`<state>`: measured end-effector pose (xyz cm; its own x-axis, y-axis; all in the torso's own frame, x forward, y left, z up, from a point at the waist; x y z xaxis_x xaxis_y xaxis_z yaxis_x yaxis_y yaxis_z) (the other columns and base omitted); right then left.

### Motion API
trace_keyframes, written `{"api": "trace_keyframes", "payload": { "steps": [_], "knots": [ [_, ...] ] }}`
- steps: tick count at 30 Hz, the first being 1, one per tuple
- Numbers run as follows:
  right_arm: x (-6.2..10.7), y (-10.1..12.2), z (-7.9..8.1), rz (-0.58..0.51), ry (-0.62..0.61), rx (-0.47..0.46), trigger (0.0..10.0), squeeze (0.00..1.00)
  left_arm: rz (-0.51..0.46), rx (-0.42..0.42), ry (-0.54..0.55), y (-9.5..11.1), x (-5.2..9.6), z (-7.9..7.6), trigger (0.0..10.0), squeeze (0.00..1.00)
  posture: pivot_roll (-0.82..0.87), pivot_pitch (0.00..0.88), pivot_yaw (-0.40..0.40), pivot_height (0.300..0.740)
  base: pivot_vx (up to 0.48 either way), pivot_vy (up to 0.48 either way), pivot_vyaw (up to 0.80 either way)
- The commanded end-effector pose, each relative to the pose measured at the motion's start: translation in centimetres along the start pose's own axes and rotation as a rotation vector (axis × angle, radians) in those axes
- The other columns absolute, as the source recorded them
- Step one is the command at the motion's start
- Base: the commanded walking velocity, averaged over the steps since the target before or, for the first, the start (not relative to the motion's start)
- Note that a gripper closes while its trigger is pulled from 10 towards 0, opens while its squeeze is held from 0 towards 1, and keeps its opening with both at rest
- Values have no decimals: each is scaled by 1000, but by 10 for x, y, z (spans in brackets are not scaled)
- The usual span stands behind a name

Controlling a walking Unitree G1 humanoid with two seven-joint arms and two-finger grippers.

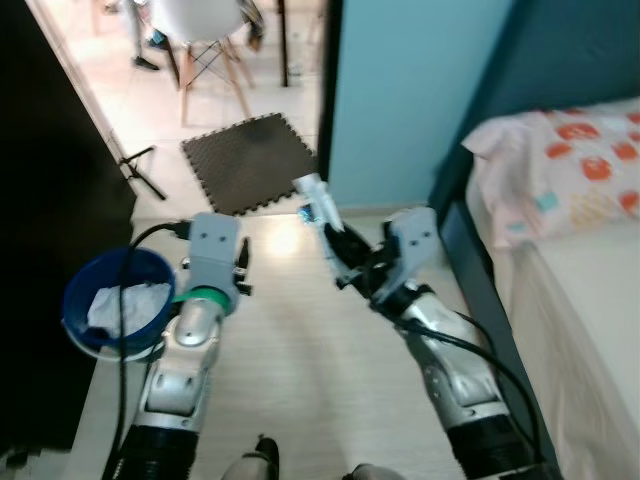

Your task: Clean up the room

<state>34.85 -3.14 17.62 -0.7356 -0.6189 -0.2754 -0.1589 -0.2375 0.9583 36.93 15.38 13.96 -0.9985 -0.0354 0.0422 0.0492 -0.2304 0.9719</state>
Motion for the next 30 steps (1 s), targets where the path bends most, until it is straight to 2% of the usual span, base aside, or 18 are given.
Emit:
{"api": "trace_keyframes", "payload": {
  "steps": [1, 12, 18, 24, 30],
  "knots": [
    [5, -7, 2, 27, 9, -17, 10000, 0, 35, 0, 6, -10, 2, -1, 10000, 0, -44, 59, 13, 740, 0, 0, 781],
    [6, -9, 5, 35, 29, -35, 10000, 0, 53, -7, 36, -13, 1, 4, 10000, 0, -40, 61, 12, 740, 0, 0, 781],
    [7, -9, 1, 36, 15, -43, 10000, 0, 61, -9, 47, -15, 1, 5, 10000, 0, -41, 62, 13, 740, 0, 0, 781],
    [7, -7, -17, 33, -83, -20, 10000, 0, 58, -7, 50, -14, 0, 6, 10000, 0, -41, 62, 12, 740, 0, 0, 656],
    [7, -5, -23, 29, -103, -35, 10000, 0, 61, -8, 65, -14, -2, 8, 10000, 0, -43, 60, 13, 740, 412, 0, 0]
  ]
}}
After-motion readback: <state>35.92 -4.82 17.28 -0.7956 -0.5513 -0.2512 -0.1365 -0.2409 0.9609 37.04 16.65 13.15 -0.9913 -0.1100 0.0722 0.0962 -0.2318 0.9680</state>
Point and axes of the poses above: a point about 5 cm out from each wrist's last joint towards the gripper, its own x axis pointing back from the gripper into the wrist, its own y axis along the axis of the wrist's last joint, z = x × y, the point moved 6 cm from there along -x, pointing out of the wrist towards the gripper, and after that the axes turned 2 degrees about -x, right-handed, at the moved point
